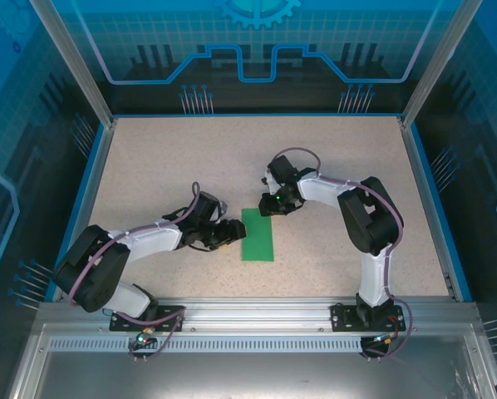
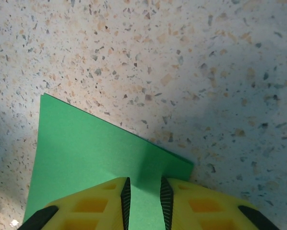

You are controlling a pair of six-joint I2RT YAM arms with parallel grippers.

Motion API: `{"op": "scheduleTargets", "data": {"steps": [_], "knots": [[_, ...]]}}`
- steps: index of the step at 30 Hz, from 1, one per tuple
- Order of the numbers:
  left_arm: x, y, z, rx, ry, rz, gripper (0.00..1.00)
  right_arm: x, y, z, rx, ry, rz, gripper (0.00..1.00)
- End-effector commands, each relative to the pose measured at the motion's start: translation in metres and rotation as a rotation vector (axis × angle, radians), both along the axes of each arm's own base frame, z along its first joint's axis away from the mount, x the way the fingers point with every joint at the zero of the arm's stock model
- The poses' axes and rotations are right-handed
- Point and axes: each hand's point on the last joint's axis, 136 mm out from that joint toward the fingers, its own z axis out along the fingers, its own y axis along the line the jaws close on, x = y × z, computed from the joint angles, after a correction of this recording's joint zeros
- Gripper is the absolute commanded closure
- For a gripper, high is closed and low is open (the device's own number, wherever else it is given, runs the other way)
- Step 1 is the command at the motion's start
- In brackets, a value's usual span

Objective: Fold a paper plane with a square sheet of paper (fold left side to right side)
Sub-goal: Third fold the triangle at the center of the table.

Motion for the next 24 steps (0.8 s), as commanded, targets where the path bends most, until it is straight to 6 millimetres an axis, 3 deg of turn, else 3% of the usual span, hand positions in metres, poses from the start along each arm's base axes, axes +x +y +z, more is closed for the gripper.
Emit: {"op": "scheduleTargets", "data": {"steps": [1, 7, 24], "knots": [[0.005, -0.007, 0.006, -0.034, 0.007, -0.009, 0.36, -0.014, -0.011, -0.022, -0.086, 0.050, 0.030, 0.73], [0.004, -0.017, 0.005, -0.061, 0.019, -0.032, 0.46, -0.016, -0.010, -0.026, -0.082, 0.056, 0.039, 0.74], [-0.002, -0.033, -0.007, -0.087, 0.073, -0.062, 0.55, -0.018, -0.008, -0.028, -0.070, 0.067, 0.042, 0.74]]}}
